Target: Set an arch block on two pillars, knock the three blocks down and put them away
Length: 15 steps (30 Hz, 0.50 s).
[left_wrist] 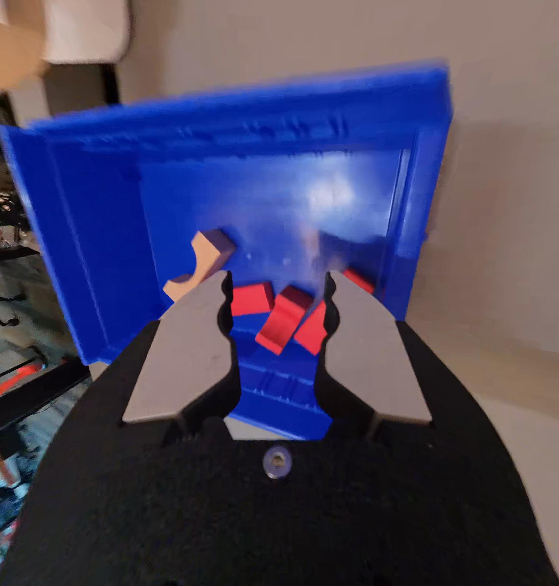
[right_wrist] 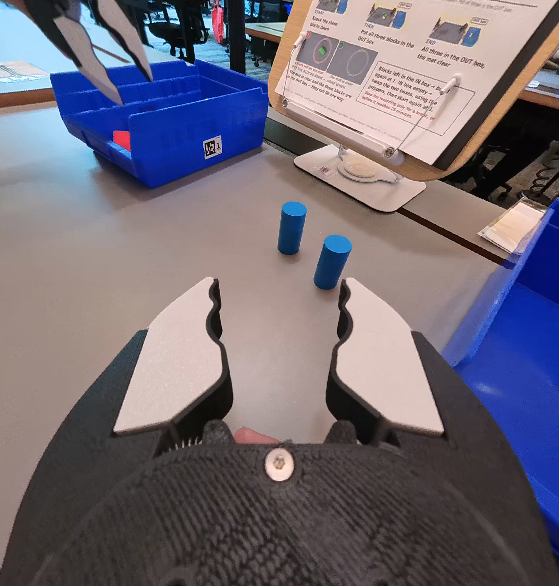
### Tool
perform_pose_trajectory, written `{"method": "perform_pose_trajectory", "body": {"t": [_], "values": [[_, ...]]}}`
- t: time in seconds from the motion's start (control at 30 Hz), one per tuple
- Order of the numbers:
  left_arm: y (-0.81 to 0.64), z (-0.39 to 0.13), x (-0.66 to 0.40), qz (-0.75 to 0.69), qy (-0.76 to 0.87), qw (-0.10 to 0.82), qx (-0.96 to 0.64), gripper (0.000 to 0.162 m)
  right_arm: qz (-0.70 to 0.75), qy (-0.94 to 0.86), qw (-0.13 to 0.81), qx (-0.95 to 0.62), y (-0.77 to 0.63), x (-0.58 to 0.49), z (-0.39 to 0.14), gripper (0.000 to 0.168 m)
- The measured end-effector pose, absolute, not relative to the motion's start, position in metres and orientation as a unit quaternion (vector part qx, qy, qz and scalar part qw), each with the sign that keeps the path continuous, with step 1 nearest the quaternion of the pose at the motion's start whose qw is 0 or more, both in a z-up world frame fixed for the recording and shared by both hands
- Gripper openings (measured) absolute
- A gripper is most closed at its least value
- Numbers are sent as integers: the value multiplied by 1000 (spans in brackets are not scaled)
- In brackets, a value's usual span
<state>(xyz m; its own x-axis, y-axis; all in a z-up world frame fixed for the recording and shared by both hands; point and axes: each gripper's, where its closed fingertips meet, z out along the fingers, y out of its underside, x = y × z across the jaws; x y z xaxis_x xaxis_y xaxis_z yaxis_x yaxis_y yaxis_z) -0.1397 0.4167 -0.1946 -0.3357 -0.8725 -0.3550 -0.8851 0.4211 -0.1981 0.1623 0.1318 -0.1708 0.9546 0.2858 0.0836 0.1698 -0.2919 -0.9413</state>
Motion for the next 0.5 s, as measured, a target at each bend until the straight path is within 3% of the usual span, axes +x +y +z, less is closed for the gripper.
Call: {"method": "perform_pose_trajectory", "body": {"t": [0.2,0.5], "values": [[439,-243,-186,93,849,94,-512,53,51,-153,569,-807,136,157,-175,72],[456,-265,-193,140,869,56,-471,45,51,-163,552,-816,139,156,-187,72]]}}
